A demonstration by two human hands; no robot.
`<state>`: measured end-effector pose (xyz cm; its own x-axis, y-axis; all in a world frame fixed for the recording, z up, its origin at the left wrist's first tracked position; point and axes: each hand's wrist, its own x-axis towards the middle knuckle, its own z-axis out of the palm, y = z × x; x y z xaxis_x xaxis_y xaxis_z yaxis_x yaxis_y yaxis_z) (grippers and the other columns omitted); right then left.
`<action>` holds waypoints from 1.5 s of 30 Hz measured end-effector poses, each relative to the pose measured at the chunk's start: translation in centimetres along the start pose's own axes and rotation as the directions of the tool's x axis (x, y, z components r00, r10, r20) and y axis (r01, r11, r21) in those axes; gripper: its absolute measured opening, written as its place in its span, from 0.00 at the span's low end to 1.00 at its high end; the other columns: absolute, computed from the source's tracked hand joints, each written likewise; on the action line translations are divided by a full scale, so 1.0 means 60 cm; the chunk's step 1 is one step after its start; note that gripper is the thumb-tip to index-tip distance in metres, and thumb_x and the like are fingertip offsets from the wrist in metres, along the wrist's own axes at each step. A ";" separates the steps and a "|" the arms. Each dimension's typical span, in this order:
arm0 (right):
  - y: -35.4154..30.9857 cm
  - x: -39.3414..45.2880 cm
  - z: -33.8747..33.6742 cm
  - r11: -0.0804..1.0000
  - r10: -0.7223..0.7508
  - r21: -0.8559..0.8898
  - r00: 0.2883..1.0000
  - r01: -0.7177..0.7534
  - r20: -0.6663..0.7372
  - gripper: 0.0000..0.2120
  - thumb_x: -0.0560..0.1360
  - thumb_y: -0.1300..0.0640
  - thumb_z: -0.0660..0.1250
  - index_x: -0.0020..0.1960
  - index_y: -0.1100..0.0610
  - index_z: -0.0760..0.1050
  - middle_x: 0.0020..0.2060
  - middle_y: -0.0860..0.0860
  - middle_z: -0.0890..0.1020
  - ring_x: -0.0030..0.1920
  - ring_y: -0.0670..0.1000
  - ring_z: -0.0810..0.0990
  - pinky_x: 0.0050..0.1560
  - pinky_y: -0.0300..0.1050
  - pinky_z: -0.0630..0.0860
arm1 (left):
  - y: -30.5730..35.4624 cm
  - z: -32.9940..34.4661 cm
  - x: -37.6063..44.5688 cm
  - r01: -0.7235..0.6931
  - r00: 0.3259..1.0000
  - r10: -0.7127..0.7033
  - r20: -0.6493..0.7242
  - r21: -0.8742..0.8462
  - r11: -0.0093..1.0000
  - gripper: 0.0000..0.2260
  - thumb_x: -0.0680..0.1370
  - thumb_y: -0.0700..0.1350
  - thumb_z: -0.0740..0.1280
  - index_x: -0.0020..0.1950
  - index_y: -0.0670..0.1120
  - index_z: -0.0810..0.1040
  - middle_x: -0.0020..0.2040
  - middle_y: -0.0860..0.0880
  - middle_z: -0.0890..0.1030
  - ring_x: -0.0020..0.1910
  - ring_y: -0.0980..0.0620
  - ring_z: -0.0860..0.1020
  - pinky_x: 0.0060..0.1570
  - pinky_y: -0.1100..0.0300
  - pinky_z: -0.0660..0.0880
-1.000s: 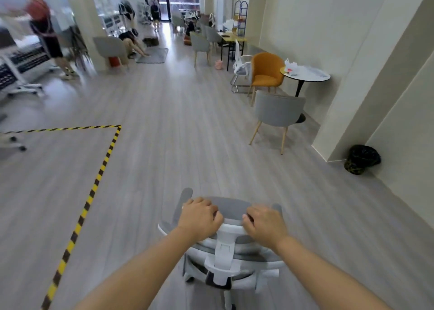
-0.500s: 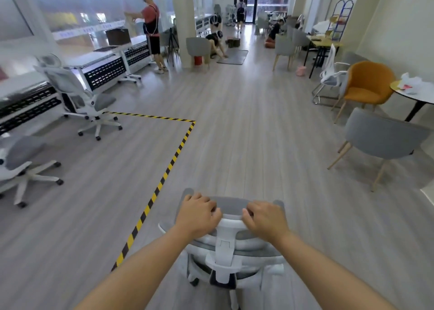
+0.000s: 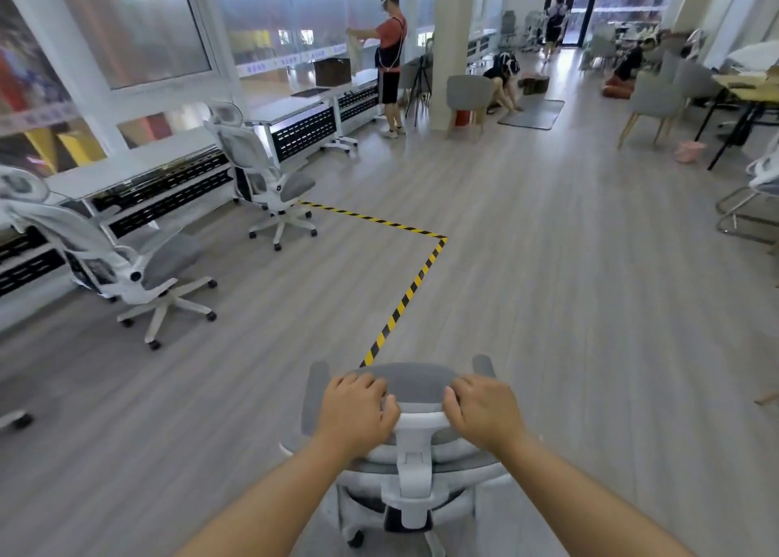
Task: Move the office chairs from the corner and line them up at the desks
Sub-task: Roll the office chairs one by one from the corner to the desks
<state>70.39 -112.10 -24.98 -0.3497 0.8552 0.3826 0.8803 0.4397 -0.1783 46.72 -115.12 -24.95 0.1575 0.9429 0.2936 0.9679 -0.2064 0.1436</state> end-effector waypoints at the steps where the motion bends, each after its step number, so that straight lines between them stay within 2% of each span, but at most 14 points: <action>1: -0.009 0.033 0.018 1.000 -0.004 0.000 1.000 0.004 0.010 0.18 0.75 0.49 0.57 0.29 0.52 0.71 0.24 0.46 0.72 0.25 0.45 0.64 0.26 0.38 0.53 | -0.029 0.001 0.019 0.019 1.000 -0.019 -0.005 -0.001 1.000 0.12 0.76 0.53 0.57 0.35 0.51 0.73 0.33 0.55 0.74 0.33 0.54 0.69 0.39 0.58 0.65; 6: -0.067 0.192 0.103 1.000 -0.028 -0.005 0.997 0.029 0.066 0.16 0.76 0.48 0.56 0.32 0.50 0.72 0.25 0.45 0.74 0.25 0.45 0.65 0.26 0.36 0.52 | -0.183 0.007 0.108 0.029 1.000 -0.029 -0.004 0.009 1.000 0.13 0.76 0.54 0.58 0.36 0.51 0.74 0.33 0.55 0.75 0.33 0.56 0.69 0.37 0.59 0.66; 10: -0.122 0.305 0.168 1.000 -0.017 0.009 0.996 0.016 0.084 0.16 0.77 0.47 0.57 0.33 0.50 0.73 0.26 0.46 0.74 0.25 0.47 0.69 0.24 0.42 0.64 | -0.311 0.013 0.174 0.039 0.999 -0.039 0.015 0.018 0.999 0.13 0.75 0.55 0.58 0.35 0.51 0.75 0.33 0.54 0.76 0.33 0.53 0.72 0.39 0.57 0.70; 15: -0.182 0.450 0.225 1.000 -0.026 0.017 0.997 0.025 0.077 0.16 0.76 0.46 0.56 0.32 0.50 0.71 0.24 0.45 0.71 0.24 0.46 0.67 0.24 0.39 0.57 | -0.457 0.024 0.276 0.009 1.000 -0.010 0.013 0.019 1.000 0.14 0.76 0.55 0.57 0.38 0.51 0.77 0.35 0.54 0.77 0.35 0.54 0.72 0.42 0.58 0.67; 18: -0.202 0.534 0.262 0.999 -0.035 0.024 0.996 0.033 0.087 0.17 0.76 0.44 0.57 0.32 0.50 0.71 0.24 0.44 0.71 0.24 0.45 0.66 0.24 0.39 0.59 | -0.534 0.034 0.339 -0.004 1.000 0.004 -0.016 -0.016 1.000 0.14 0.76 0.56 0.57 0.40 0.51 0.79 0.37 0.55 0.79 0.36 0.53 0.74 0.42 0.57 0.69; 23: -0.215 0.690 0.331 1.000 -0.020 0.026 0.994 0.017 0.103 0.18 0.76 0.43 0.56 0.32 0.51 0.70 0.24 0.46 0.71 0.25 0.46 0.68 0.24 0.43 0.65 | -0.649 0.052 0.465 -0.028 0.998 0.027 -0.050 -0.025 0.999 0.13 0.75 0.55 0.59 0.40 0.51 0.79 0.35 0.54 0.79 0.33 0.52 0.74 0.39 0.58 0.70; 27: -0.208 0.809 0.377 0.999 -0.020 0.041 0.997 0.016 0.077 0.18 0.75 0.43 0.56 0.31 0.51 0.70 0.24 0.46 0.71 0.25 0.46 0.68 0.23 0.41 0.62 | -0.720 0.065 0.567 -0.028 0.999 0.027 -0.039 -0.014 1.000 0.14 0.76 0.56 0.58 0.41 0.51 0.79 0.36 0.55 0.79 0.33 0.53 0.74 0.37 0.57 0.71; 32: -0.182 0.974 0.450 0.994 -0.060 0.094 0.991 0.049 0.117 0.18 0.76 0.42 0.57 0.34 0.51 0.73 0.26 0.46 0.73 0.26 0.46 0.70 0.25 0.44 0.70 | -0.811 0.088 0.708 -0.027 1.000 0.027 0.009 0.012 1.000 0.16 0.78 0.57 0.56 0.43 0.51 0.79 0.39 0.55 0.79 0.37 0.52 0.75 0.40 0.56 0.71; 38: -0.147 1.170 0.513 0.996 -0.052 0.082 0.990 0.041 0.132 0.18 0.76 0.42 0.56 0.34 0.50 0.72 0.27 0.46 0.73 0.27 0.46 0.70 0.26 0.44 0.69 | -0.906 0.127 0.896 -0.017 1.000 0.017 0.007 0.045 0.999 0.15 0.78 0.57 0.56 0.43 0.52 0.79 0.39 0.55 0.80 0.37 0.53 0.75 0.45 0.56 0.69; 41: -0.123 1.258 0.543 0.995 -0.050 0.097 0.990 0.038 0.129 0.16 0.75 0.46 0.54 0.35 0.51 0.72 0.28 0.46 0.71 0.29 0.47 0.68 0.27 0.43 0.61 | -0.948 0.148 0.988 -0.006 1.000 0.006 -0.012 0.040 0.999 0.13 0.76 0.55 0.58 0.42 0.52 0.79 0.37 0.55 0.80 0.35 0.54 0.75 0.45 0.55 0.71; 43: -0.109 1.319 0.562 0.995 -0.050 0.094 0.989 0.037 0.137 0.16 0.75 0.47 0.52 0.36 0.52 0.72 0.29 0.45 0.70 0.29 0.47 0.67 0.27 0.40 0.55 | -0.976 0.162 1.050 -0.009 1.000 0.009 -0.020 0.019 1.000 0.12 0.76 0.55 0.58 0.42 0.52 0.79 0.36 0.55 0.80 0.34 0.53 0.75 0.44 0.55 0.71; 45: -0.094 1.382 0.587 0.994 -0.044 0.102 0.989 0.030 0.143 0.16 0.74 0.47 0.50 0.38 0.52 0.73 0.30 0.45 0.70 0.30 0.48 0.67 0.28 0.39 0.56 | -1.008 0.177 1.114 -0.023 0.999 0.023 -0.033 0.008 1.000 0.12 0.76 0.55 0.58 0.42 0.51 0.79 0.35 0.55 0.79 0.33 0.53 0.74 0.44 0.54 0.72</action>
<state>25.14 -34.00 -24.14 -0.4303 0.8655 0.2565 0.8324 0.4904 -0.2582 0.78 -36.86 -24.04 0.1732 0.9288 0.3277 0.9656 -0.2256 0.1291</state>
